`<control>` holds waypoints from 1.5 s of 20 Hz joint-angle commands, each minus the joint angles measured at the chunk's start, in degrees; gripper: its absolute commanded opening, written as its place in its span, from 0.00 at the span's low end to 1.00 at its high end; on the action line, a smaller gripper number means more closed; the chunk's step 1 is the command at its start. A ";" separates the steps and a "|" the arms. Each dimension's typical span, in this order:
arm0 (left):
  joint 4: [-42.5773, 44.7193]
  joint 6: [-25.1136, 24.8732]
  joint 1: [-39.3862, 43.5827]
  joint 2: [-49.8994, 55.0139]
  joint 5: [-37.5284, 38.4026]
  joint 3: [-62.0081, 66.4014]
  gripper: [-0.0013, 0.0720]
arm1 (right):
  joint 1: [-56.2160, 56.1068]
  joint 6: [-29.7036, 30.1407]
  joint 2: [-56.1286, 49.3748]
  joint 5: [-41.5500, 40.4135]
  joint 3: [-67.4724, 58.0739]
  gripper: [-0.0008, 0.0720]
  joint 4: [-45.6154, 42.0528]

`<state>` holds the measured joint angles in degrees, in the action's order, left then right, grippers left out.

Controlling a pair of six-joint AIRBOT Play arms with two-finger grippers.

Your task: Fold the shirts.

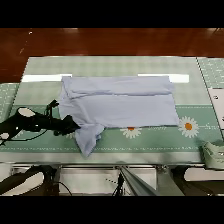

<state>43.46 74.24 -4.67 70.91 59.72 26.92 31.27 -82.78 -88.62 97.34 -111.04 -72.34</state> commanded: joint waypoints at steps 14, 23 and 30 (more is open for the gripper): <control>0.00 -4.83 3.61 2.95 0.24 0.07 0.05 | 4.02 5.25 12.31 -15.50 47.91 0.61 -0.15; 0.00 -4.81 3.61 2.95 0.24 0.07 0.05 | 3.61 7.13 10.34 -28.37 62.47 0.62 10.64; 0.00 -4.81 3.61 2.95 -0.02 0.09 0.05 | -6.95 6.69 7.32 -31.71 65.46 0.59 11.98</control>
<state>42.37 69.43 -1.08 73.84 60.16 26.98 28.34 -74.89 -80.31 68.97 -46.61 -60.12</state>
